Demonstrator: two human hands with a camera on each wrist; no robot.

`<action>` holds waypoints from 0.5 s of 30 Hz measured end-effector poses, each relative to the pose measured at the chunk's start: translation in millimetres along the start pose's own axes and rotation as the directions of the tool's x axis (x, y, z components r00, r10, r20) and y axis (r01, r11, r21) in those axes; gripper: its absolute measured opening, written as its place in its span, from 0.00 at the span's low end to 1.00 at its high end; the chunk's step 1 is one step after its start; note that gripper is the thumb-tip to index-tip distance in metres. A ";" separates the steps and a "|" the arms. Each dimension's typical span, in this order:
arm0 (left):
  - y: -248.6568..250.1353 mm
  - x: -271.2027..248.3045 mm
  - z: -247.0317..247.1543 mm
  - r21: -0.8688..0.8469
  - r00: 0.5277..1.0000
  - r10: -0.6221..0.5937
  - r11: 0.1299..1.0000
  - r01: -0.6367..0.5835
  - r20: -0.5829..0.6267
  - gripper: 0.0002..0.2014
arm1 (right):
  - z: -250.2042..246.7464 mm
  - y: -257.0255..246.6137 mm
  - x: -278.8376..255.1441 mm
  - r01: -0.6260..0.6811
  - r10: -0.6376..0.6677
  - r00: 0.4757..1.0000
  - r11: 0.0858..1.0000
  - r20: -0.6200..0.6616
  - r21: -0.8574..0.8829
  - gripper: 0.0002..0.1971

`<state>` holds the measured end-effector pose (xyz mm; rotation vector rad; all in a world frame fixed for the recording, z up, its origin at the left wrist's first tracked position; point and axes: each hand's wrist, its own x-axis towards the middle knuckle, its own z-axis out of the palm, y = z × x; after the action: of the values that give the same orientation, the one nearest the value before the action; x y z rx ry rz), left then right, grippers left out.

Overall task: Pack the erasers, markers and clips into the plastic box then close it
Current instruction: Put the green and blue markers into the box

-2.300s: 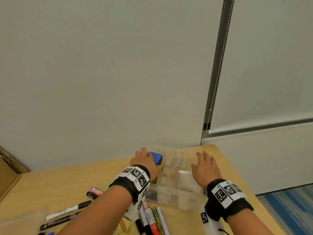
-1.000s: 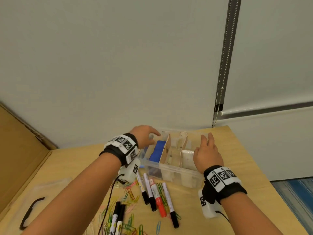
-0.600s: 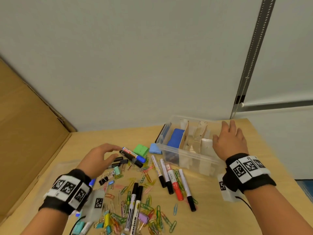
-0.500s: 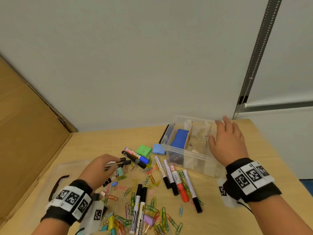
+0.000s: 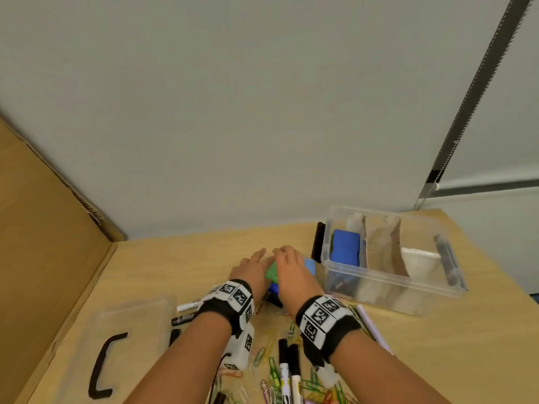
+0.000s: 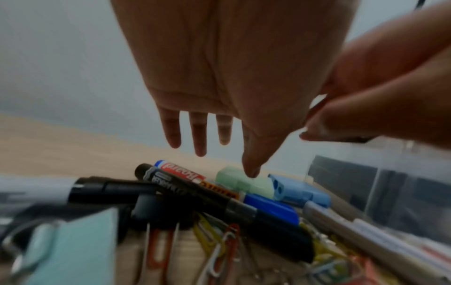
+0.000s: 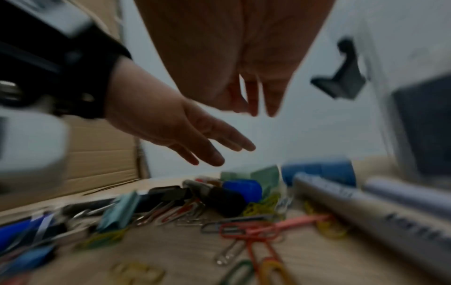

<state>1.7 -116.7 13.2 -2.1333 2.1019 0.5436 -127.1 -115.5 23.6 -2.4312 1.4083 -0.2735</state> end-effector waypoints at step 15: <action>-9.4 13.1 -1.8 0.112 0.994 0.097 0.989 -0.091 -0.051 0.15 | 26.1 20.8 35.3 -0.329 0.377 0.914 0.905 0.151 -0.268 0.23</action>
<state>11.0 -129.2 9.1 -2.0215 2.2161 0.3711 -118.1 -151.3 -8.1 -2.2350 1.8369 0.2341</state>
